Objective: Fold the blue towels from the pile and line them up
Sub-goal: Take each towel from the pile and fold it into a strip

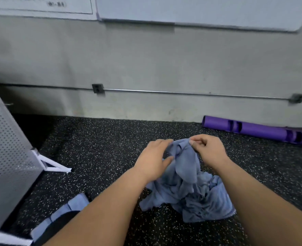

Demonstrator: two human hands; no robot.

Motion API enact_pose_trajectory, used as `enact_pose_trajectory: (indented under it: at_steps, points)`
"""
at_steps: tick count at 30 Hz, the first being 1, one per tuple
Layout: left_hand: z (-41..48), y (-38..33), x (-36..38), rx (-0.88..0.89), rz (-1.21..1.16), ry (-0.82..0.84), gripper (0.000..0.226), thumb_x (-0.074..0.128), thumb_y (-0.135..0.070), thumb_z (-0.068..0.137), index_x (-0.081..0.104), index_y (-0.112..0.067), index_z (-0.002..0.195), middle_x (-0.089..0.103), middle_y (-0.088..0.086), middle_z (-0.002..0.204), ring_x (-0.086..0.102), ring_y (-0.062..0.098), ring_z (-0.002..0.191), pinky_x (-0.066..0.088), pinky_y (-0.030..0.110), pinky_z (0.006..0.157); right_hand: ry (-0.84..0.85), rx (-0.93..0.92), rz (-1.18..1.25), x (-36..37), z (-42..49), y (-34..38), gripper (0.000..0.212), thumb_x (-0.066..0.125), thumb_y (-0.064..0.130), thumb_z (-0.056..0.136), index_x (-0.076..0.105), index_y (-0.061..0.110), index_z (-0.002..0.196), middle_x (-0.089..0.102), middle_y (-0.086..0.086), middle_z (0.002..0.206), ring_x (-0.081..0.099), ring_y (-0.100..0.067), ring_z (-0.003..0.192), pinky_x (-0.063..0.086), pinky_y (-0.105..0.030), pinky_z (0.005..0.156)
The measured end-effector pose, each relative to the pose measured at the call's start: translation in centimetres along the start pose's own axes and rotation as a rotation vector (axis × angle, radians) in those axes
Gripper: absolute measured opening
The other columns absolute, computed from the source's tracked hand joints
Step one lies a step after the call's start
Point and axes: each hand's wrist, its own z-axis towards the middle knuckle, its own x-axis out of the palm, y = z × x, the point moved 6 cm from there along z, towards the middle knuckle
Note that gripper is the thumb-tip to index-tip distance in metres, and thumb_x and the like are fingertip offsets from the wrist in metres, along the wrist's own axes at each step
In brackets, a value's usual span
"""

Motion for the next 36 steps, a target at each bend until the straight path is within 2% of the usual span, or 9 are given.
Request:
enact_pose_trajectory:
  at_steps: [7,11,16,20,24,27,29,34,36]
  points:
    - [-2.6,-2.1,-4.5,0.046,-0.042,-0.091,0.063,0.075,-0.037,0.096,0.05,-0.032,0.153,0.064,-0.011,0.14,0.051,0.016,0.129,0.044,0.035,0.111,0.134,-0.112,0.204,0.6,-4.1,5.7,0.014,0.088,0.013,0.085,0.081,0.021,0.095,0.08,0.0,0.084,0.076,-0.017,0.083,0.063,-0.029,0.081]
    - [-3.8,-1.7,-5.8,0.022,-0.066,-0.188,0.015,0.072,-0.036,0.097,0.074,-0.034,0.112,0.074,-0.014,0.1,0.063,0.012,0.096,0.054,0.039,0.087,0.153,-0.12,0.215,1.4,-5.5,6.9,0.016,0.091,0.015,0.082,0.081,0.025,0.091,0.079,-0.002,0.082,0.075,-0.031,0.083,0.062,-0.041,0.08]
    - [-4.0,-0.7,-6.6,-0.101,-0.117,-0.286,0.01,0.072,-0.042,0.095,0.077,-0.034,0.097,0.073,-0.015,0.081,0.066,0.005,0.078,0.056,0.033,0.074,0.097,-0.118,0.051,2.1,-5.5,6.1,0.017,0.087,0.019,0.085,0.08,0.033,0.087,0.077,0.008,0.079,0.066,-0.007,0.067,0.061,-0.032,0.076]
    - [-3.7,0.5,-6.3,-0.168,-0.197,-0.284,0.013,0.077,-0.043,0.093,0.076,-0.031,0.088,0.067,-0.015,0.066,0.064,0.003,0.068,0.054,0.03,0.066,0.37,-0.051,-0.048,5.3,-5.9,4.7,0.01,0.086,0.03,0.087,0.079,0.032,0.093,0.077,0.004,0.083,0.065,-0.003,0.069,0.061,-0.04,0.079]
    - [-2.7,1.6,-6.3,-0.205,-0.261,-0.306,0.022,0.08,-0.043,0.091,0.071,-0.028,0.077,0.066,-0.01,0.063,0.06,0.007,0.061,0.051,0.029,0.061,0.626,-0.054,-0.192,8.5,-7.0,4.0,0.043,0.088,0.056,0.074,0.068,0.025,0.096,0.073,0.003,0.087,0.064,-0.012,0.075,0.054,-0.035,0.073]
    - [-2.1,2.6,-6.3,-0.225,-0.345,-0.32,0.024,0.083,-0.039,0.09,0.071,-0.025,0.076,0.063,-0.008,0.063,0.052,0.004,0.057,0.047,0.026,0.059,0.537,-0.114,-0.42,9.9,-5.9,3.3,0.04,0.082,0.047,0.085,0.058,0.015,0.085,0.063,0.001,0.079,0.055,-0.018,0.07,0.049,-0.041,0.069]
    - [-1.8,3.6,-6.4,-0.263,-0.399,-0.341,0.022,0.084,-0.037,0.09,0.071,-0.026,0.076,0.062,-0.01,0.062,0.052,0.002,0.057,0.045,0.021,0.059,0.48,-0.103,-0.441,10.2,-4.8,2.9,0.036,0.075,0.036,0.094,0.05,0.019,0.074,0.055,0.001,0.072,0.048,-0.016,0.065,0.044,-0.039,0.065]
    - [-1.3,7.7,-7.2,-0.383,-0.376,-0.373,0.028,0.082,-0.043,0.091,0.069,-0.024,0.074,0.066,-0.006,0.065,0.052,0.005,0.054,0.051,0.029,0.06,0.301,0.01,-0.171,8.0,-1.9,3.1,0.021,0.07,0.032,0.101,0.066,0.023,0.083,0.063,0.005,0.069,0.053,-0.011,0.059,0.041,-0.02,0.047]
    - [-1.2,9.3,-7.6,-0.438,-0.3,-0.391,0.035,0.082,-0.049,0.089,0.069,-0.021,0.072,0.067,-0.007,0.063,0.056,0.009,0.055,0.049,0.029,0.059,0.252,0.001,-0.059,6.9,-0.9,3.6,0.023,0.075,0.037,0.097,0.073,0.021,0.081,0.065,0.01,0.064,0.055,-0.008,0.058,0.041,-0.018,0.049]
